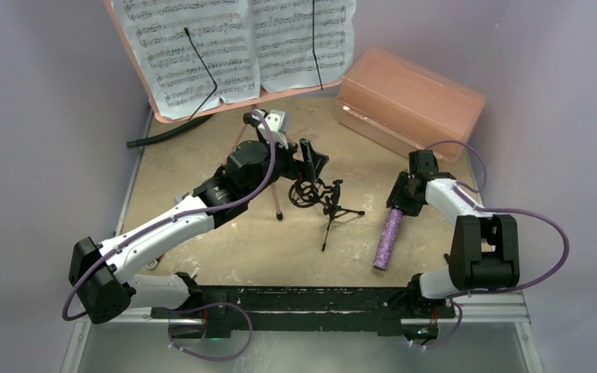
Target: Set up the instrument practice props
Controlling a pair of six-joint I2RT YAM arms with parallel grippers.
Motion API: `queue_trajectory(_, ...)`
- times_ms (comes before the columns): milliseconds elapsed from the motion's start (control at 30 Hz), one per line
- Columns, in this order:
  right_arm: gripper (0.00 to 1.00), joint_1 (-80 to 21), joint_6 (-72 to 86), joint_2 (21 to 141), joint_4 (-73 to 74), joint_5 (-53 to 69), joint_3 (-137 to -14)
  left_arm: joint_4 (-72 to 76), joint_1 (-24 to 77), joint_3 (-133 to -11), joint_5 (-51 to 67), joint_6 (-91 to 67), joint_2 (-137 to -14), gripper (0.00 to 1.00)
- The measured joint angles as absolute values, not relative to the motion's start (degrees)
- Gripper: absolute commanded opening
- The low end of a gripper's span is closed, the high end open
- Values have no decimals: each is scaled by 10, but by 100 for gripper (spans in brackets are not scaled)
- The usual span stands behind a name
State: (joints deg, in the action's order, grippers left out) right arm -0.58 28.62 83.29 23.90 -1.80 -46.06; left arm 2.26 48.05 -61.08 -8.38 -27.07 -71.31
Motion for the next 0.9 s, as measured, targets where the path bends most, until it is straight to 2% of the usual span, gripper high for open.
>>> queue_trajectory(200,0,-6,251,801,237,7,-489,43,480,-591,-60,-280,-721,99)
queue_trajectory(667,0,-6,245,640,217,153,-528,62,480,-584,-30,-313,-753,99)
queue_trajectory(900,0,-6,192,550,201,212,-526,88,477,-582,-14,-351,-763,99)
